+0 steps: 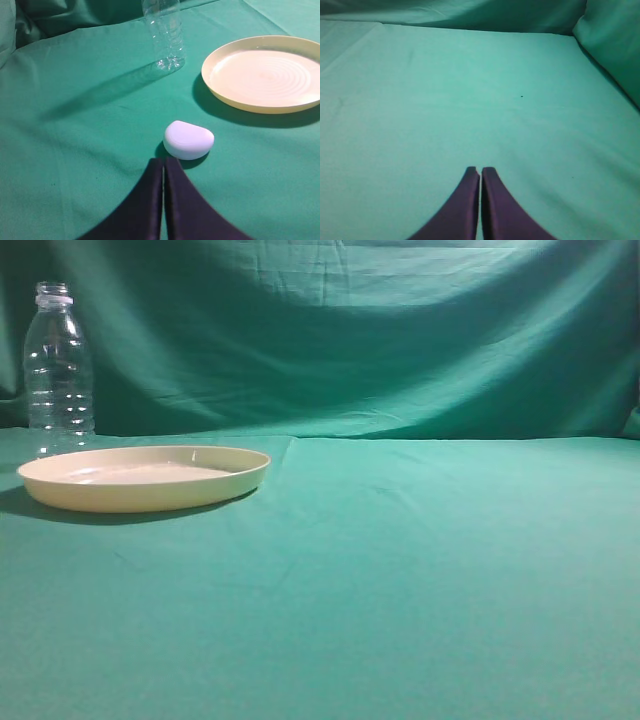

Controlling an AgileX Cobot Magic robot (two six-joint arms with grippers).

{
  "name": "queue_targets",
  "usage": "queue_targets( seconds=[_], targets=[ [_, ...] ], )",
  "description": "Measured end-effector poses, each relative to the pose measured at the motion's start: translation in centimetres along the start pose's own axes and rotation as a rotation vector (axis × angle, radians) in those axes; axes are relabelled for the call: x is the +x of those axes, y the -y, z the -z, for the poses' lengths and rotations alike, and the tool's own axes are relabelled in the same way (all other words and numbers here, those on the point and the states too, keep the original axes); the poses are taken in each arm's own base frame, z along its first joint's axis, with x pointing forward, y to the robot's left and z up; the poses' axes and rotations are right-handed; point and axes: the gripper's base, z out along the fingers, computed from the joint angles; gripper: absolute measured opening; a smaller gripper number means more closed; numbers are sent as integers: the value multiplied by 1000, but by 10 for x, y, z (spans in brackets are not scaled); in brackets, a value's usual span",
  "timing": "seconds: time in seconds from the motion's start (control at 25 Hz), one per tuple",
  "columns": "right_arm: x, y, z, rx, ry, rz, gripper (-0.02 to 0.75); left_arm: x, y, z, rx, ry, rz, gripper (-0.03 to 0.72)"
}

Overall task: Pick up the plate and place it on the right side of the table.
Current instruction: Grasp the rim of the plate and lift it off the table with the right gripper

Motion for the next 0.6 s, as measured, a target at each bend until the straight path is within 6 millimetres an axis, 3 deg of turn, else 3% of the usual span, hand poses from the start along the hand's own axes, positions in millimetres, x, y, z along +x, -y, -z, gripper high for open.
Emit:
queue_targets(
  seconds=[0.6],
  targets=[
    [0,0,0,0,0,0,0,0,0,0,0,0,0,0]
  ],
)
